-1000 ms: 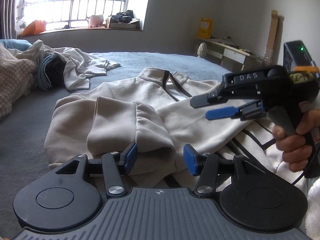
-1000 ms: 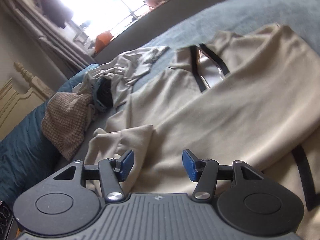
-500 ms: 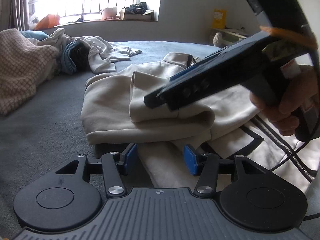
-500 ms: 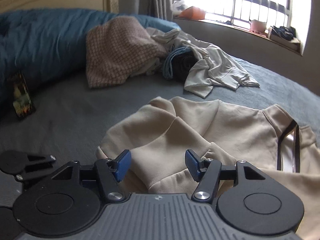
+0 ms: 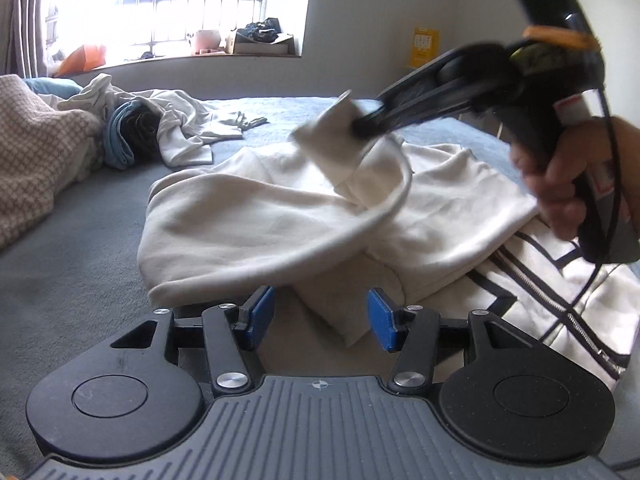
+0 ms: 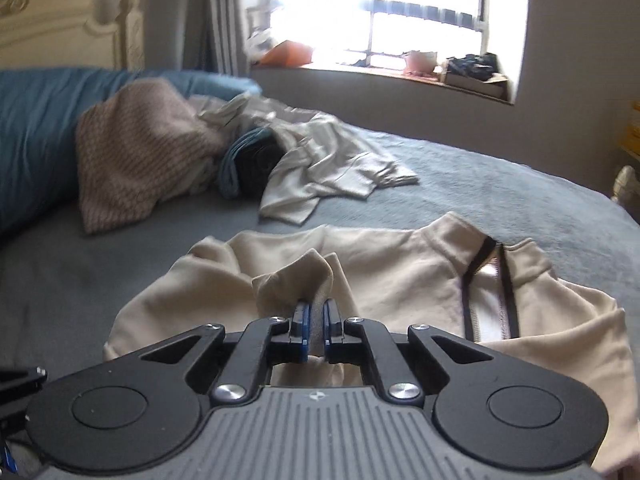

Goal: Fold clothes

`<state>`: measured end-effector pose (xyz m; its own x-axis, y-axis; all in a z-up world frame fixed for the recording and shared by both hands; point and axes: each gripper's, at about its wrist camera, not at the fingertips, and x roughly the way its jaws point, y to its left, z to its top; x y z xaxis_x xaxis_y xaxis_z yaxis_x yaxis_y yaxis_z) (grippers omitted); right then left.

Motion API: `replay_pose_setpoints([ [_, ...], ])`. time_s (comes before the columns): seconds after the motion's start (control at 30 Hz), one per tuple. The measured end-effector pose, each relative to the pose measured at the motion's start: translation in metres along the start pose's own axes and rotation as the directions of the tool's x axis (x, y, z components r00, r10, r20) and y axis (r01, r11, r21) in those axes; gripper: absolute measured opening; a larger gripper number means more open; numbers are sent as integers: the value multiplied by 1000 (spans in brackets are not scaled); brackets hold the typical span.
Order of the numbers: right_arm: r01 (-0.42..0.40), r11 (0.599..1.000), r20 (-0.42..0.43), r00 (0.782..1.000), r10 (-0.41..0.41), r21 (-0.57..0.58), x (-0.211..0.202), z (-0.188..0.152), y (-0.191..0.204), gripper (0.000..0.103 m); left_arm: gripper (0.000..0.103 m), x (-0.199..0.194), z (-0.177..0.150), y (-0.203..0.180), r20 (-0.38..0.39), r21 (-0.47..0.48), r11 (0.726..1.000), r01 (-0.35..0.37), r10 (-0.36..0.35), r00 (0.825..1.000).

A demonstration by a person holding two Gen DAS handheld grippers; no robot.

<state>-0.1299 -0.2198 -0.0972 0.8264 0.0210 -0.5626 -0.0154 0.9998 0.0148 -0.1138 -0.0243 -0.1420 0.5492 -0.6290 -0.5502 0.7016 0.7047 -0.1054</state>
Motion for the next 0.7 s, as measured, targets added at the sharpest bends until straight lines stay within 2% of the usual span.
replay_pose_setpoints([
  [0.17,1,970,146,988,-38,245,-43,14,-76,5,52,10,6,-7,-1,-6,1000,19,-19,1000],
  [0.27,28,931,228,967,-118,364,-71,5,-122,5,52,15,6,-9,-7,-11,1000,19,-19,1000],
  [0.33,39,883,234,958,-166,467,-79,-14,-153,5,52,19,6,-10,-20,-12,1000,11,-11,1000],
  [0.4,27,807,211,959,-187,589,-76,-42,-187,5,52,22,5,-10,-36,-15,1000,5,-6,999],
  [0.43,17,759,182,967,-177,651,-69,-59,-202,5,52,23,5,-10,-44,-17,1000,2,-3,999],
  [0.57,21,494,55,989,-138,869,-40,-128,-254,7,52,23,5,-7,-48,-20,1000,-13,12,999],
  [0.63,-19,386,73,989,-127,922,-38,-149,-263,10,52,18,7,-3,-27,-31,999,-20,19,999],
  [0.67,-46,337,93,988,-124,940,-38,-157,-266,14,52,15,8,0,-14,-36,999,-23,22,1000],
  [0.7,-64,310,108,986,-127,949,-39,-162,-268,17,52,12,10,2,7,-40,999,-29,30,1000],
])
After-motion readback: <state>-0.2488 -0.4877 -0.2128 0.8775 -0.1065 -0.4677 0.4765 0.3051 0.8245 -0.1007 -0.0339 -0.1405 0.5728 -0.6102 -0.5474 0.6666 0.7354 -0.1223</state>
